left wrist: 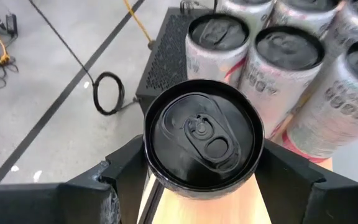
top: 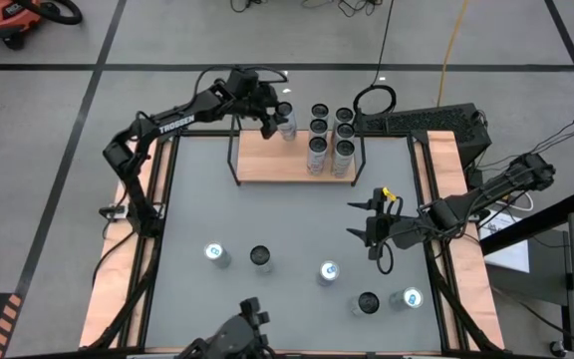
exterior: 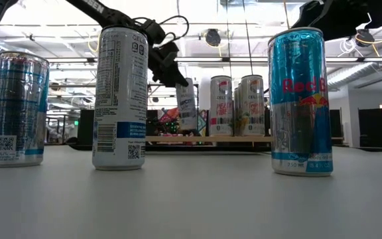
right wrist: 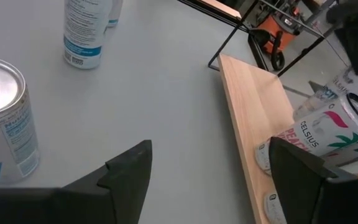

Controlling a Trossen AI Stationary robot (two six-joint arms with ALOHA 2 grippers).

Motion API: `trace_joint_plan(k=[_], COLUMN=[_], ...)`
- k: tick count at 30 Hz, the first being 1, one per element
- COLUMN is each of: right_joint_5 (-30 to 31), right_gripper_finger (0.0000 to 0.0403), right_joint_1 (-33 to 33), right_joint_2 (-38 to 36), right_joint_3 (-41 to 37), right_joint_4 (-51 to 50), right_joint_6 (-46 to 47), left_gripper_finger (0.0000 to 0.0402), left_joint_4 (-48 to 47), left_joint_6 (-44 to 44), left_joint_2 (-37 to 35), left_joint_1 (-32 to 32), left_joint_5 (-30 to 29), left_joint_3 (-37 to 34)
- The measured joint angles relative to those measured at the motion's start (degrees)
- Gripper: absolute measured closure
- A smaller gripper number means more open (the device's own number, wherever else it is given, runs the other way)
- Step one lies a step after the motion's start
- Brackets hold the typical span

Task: Place canned beverage on shelf
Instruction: Put the top white blue soda can on the shelf

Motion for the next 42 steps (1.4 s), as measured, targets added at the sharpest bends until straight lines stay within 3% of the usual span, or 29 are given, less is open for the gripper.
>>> trace_joint_plan(k=[9,34,42], right_joint_5=[0.0,0.1,0.0], right_gripper_finger=[0.0148,0.0148,0.0148], right_joint_1=[0.0,0.0,0.0], right_joint_2=[0.0,0.0,0.0], right_joint_3=[0.0,0.0,0.0], right_joint_4=[0.0,0.0,0.0], right_joint_6=[0.4,0.0,0.2], left_gripper_finger=[0.0157,0.0157,0.0122], left_joint_4=[1.6,2.4,3.3], left_joint_6=[-0.5,0.6,1.0], left_joint_2=[3.3,3.5,3.5], left_joint_1=[-1.4,-1.7,-2.2], left_joint_5=[-1.2,-1.9,-1.9], left_joint_3=[0.0,0.0,0.0])
